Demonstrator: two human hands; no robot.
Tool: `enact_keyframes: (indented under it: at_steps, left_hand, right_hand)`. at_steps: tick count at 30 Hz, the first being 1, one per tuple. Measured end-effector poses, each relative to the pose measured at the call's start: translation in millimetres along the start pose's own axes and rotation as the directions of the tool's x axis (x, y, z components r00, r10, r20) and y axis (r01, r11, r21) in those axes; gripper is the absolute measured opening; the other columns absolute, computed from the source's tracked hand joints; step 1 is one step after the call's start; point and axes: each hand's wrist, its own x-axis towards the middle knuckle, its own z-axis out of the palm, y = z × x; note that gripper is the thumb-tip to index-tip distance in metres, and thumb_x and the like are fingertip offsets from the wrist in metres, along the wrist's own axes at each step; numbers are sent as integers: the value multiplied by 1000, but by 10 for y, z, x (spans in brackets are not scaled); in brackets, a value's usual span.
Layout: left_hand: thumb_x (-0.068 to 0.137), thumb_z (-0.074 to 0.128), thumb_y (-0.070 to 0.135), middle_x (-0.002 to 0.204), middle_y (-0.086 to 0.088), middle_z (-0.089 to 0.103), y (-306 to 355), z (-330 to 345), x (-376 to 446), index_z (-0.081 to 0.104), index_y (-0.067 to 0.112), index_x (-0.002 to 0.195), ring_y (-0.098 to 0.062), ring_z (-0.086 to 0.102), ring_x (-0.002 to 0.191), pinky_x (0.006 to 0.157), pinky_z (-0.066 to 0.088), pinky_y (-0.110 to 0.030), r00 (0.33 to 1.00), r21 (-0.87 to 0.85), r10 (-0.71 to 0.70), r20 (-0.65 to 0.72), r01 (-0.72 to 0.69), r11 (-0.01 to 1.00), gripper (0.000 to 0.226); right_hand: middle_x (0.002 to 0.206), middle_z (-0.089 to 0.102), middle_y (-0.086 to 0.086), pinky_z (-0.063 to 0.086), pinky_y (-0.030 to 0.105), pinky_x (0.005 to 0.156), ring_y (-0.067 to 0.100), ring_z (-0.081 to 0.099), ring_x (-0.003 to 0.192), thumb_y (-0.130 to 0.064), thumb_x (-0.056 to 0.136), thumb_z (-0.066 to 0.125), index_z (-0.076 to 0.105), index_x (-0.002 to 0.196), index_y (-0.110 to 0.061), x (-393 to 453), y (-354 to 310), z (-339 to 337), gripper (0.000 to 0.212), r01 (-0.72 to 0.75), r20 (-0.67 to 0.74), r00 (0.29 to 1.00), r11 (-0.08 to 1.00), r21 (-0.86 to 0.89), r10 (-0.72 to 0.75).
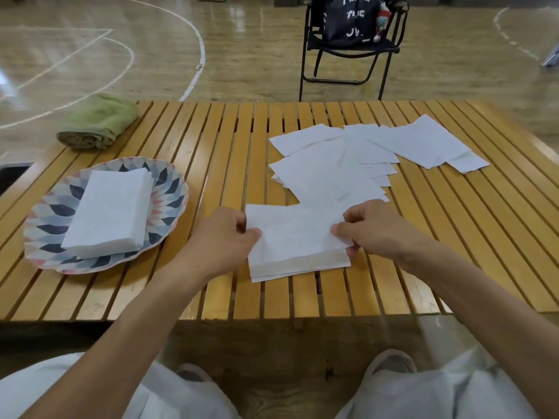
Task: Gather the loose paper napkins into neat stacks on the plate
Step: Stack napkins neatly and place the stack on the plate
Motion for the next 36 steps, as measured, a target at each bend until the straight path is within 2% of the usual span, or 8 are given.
enact_keyframes:
  at_steps: [2, 6, 14, 23, 27, 30, 33, 36]
  left_hand:
    - [97, 58, 28, 104, 4, 67, -23, 25, 1, 66, 19, 111, -12, 64, 93, 79, 60, -34, 999, 92, -20, 28, 17, 996, 18]
    - [96, 61, 28, 107, 4, 64, -44, 52, 8, 64, 17, 116, -15, 63, 95, 72, 57, -23, 1000, 180, -5, 4, 5, 984, 23]
    - [95, 62, 29, 102, 3, 66, -58, 107, 46, 65, 18, 108, -15, 65, 90, 77, 61, -35, 1000, 227, 8, -14, -5, 974, 18]
    - [91, 66, 31, 84, 11, 61, -149, 164, 100, 60, 26, 89, -7, 61, 76, 70, 60, -35, 999, 308, 15, -29, -5, 952, 7]
    - [88, 69, 38, 84, 11, 59, -160, 187, 103, 55, 27, 92, -6, 57, 73, 64, 57, -32, 997, 378, 5, -81, 26, 926, 18]
    - [81, 74, 43, 88, 11, 51, -153, 183, 76, 41, 28, 101, -8, 51, 71, 54, 42, -27, 982, 471, 38, -183, 54, 881, 41]
    - [82, 75, 38, 108, 8, 51, -117, 186, 55, 43, 30, 113, -9, 53, 85, 66, 43, -24, 965, 458, 190, -179, -89, 884, 45]
    - [87, 71, 35, 128, 11, 51, -79, 237, 18, 55, 35, 116, -9, 50, 112, 96, 41, -29, 949, 469, 316, 2, -280, 838, 33]
  right_hand:
    - [77, 59, 14, 47, 27, 67, 8, 65, 55, -26, 93, 68, 66, 78, -3, -9, 0, 20, 28, 9, 22, 1000, 998, -63, -8]
    - [68, 60, 10, 48, 29, 67, 14, 61, 61, -26, 92, 70, 69, 81, 2, 5, 11, 47, 30, 5, 49, 999, 993, -114, 1]
    - [70, 64, 3, 41, 19, 55, 8, 60, 56, -29, 91, 72, 68, 72, -12, 56, 39, 71, 26, 16, 32, 999, 974, -226, -9]
    - [75, 65, -2, 44, 23, 58, 10, 62, 66, -30, 89, 73, 68, 75, -18, 93, 82, 101, 20, 25, 28, 999, 958, -286, -18]
    - [79, 65, -3, 45, 23, 60, 10, 62, 73, -35, 87, 75, 65, 79, -22, 103, 92, 130, 18, 12, 0, 1000, 935, -354, -13]
    - [85, 62, -7, 47, 26, 60, 9, 59, 77, -39, 84, 75, 59, 87, -25, 81, 96, 119, 21, -2, -92, 995, 923, -384, -36]
    - [89, 60, -13, 50, 25, 66, 6, 57, 78, -34, 86, 74, 56, 97, -29, 57, 100, 116, 22, 162, -139, 962, 902, -401, -235]
    - [105, 57, -17, 43, 21, 78, 3, 53, 95, -29, 91, 70, 60, 109, -32, 38, 83, 164, 20, 347, -23, 923, 854, -387, -385]
